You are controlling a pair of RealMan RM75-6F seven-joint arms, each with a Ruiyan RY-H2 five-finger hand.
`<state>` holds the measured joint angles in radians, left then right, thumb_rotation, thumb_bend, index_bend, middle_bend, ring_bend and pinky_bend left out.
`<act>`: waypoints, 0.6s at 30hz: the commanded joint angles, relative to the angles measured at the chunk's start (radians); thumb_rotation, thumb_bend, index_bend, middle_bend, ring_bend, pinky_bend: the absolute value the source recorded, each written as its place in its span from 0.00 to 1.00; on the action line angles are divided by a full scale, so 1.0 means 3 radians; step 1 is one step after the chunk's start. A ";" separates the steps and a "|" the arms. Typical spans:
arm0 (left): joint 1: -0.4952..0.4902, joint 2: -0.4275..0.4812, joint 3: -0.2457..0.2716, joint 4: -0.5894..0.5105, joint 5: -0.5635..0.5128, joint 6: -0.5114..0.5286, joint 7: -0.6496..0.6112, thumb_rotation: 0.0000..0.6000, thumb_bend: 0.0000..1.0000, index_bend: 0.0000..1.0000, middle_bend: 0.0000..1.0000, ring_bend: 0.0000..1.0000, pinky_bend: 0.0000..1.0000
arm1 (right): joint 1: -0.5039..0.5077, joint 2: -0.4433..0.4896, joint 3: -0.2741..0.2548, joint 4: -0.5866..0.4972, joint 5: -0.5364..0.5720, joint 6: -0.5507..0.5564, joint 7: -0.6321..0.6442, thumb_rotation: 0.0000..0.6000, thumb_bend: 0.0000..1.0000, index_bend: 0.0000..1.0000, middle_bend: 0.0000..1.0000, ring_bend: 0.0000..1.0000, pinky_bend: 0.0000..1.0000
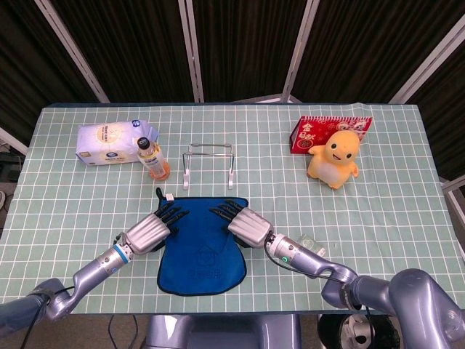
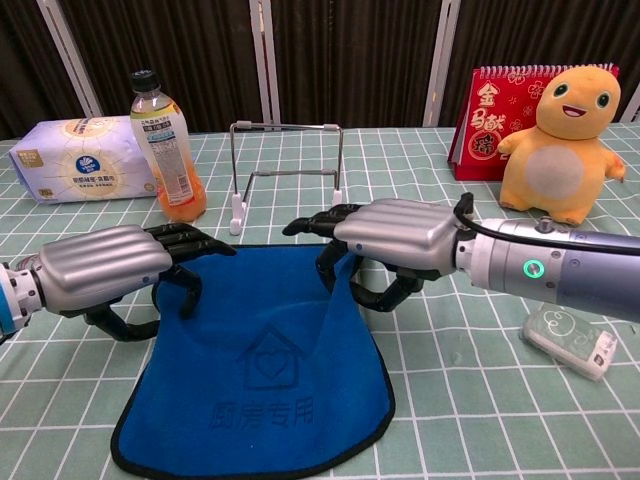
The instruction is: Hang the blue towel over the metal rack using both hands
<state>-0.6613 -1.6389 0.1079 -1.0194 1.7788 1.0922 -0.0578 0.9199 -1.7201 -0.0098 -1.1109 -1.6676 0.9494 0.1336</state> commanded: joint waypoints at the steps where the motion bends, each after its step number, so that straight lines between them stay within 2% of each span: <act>1: 0.0002 0.0014 0.0005 -0.0018 -0.0002 0.0030 -0.0022 1.00 0.45 0.58 0.00 0.00 0.00 | 0.0001 0.0006 0.0003 -0.0020 0.0002 -0.0002 -0.0014 1.00 0.63 0.64 0.01 0.00 0.00; 4: 0.0008 0.0034 0.0006 -0.0046 -0.0005 0.0078 -0.0060 1.00 0.45 0.70 0.00 0.00 0.00 | 0.0001 0.0010 0.0007 -0.0041 0.0005 -0.0001 -0.0030 1.00 0.63 0.64 0.01 0.00 0.00; 7: 0.0012 0.0056 -0.0012 -0.0066 -0.0010 0.0134 -0.0057 1.00 0.46 0.75 0.00 0.00 0.00 | -0.0002 0.0029 0.0022 -0.0078 0.0008 0.0021 -0.0044 1.00 0.63 0.64 0.01 0.00 0.00; 12: 0.0028 0.0141 -0.0104 -0.0197 -0.0059 0.0306 -0.0113 1.00 0.46 0.79 0.00 0.00 0.00 | -0.0006 0.0185 0.0119 -0.0310 0.0039 0.0108 -0.0141 1.00 0.63 0.64 0.01 0.00 0.00; 18: 0.0014 0.0351 -0.0293 -0.0457 -0.0094 0.0577 -0.0117 1.00 0.46 0.81 0.00 0.00 0.00 | 0.0008 0.0462 0.0356 -0.0688 0.0110 0.0260 -0.0323 1.00 0.63 0.64 0.01 0.00 0.00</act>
<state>-0.6550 -1.5610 0.0469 -1.1257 1.7561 1.2317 -0.0929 0.9201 -1.6126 0.0670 -1.2814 -1.6445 1.0047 0.0581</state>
